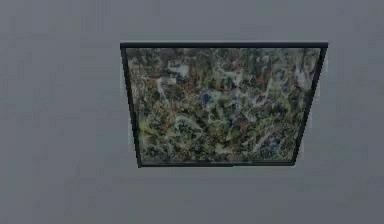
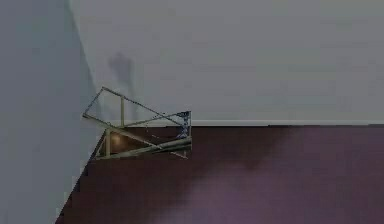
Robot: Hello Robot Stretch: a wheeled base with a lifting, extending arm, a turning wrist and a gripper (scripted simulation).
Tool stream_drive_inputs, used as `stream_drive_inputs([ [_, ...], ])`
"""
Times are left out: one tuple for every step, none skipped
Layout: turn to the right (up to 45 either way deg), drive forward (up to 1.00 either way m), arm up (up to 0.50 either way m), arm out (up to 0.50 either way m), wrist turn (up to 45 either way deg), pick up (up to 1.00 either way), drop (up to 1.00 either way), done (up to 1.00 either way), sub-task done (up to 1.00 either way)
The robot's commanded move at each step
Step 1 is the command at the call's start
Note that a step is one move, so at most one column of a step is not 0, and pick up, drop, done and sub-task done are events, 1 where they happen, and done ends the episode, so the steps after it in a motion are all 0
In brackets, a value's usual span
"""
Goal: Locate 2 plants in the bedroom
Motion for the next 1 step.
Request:
stream_drive_inputs([
  [-45.0, 0.0, 0.0, 0.0, 0.0, 0.0, 0.0, 0.0, 0.0],
])
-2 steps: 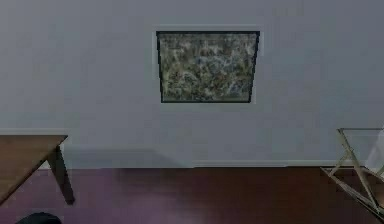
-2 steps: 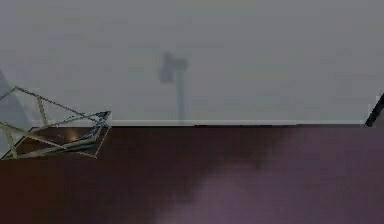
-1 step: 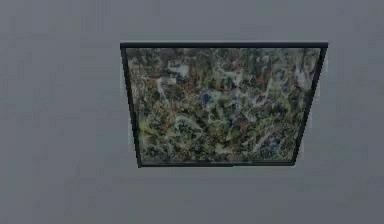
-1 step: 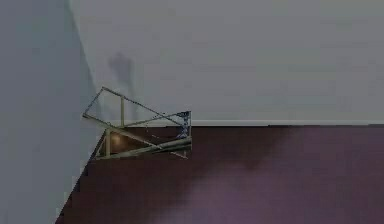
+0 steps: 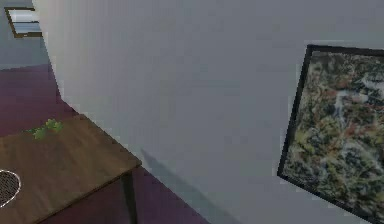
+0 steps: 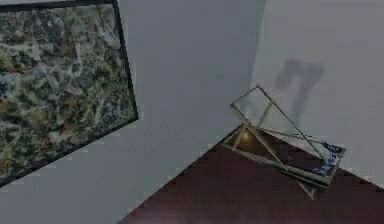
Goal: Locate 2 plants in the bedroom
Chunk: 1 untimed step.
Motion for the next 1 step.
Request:
stream_drive_inputs([
  [-18.0, 0.0, 0.0, 0.0, 0.0, 0.0, 0.0, 0.0, 0.0],
])
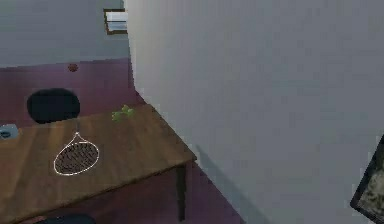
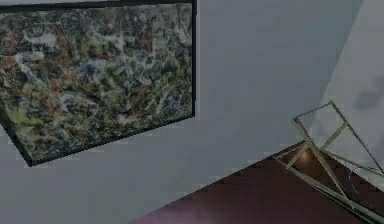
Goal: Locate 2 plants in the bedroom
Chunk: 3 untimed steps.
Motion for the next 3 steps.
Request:
stream_drive_inputs([
  [0.0, 0.35, 0.0, 0.0, 0.0, 0.0, 0.0, 0.0, 0.0],
  [-27.0, 0.0, 0.0, 0.0, 0.0, 0.0, 0.0, 0.0, 0.0],
  [0.0, 0.0, 0.0, 0.0, 0.0, 0.0, 0.0, 1.0, 0.0],
])
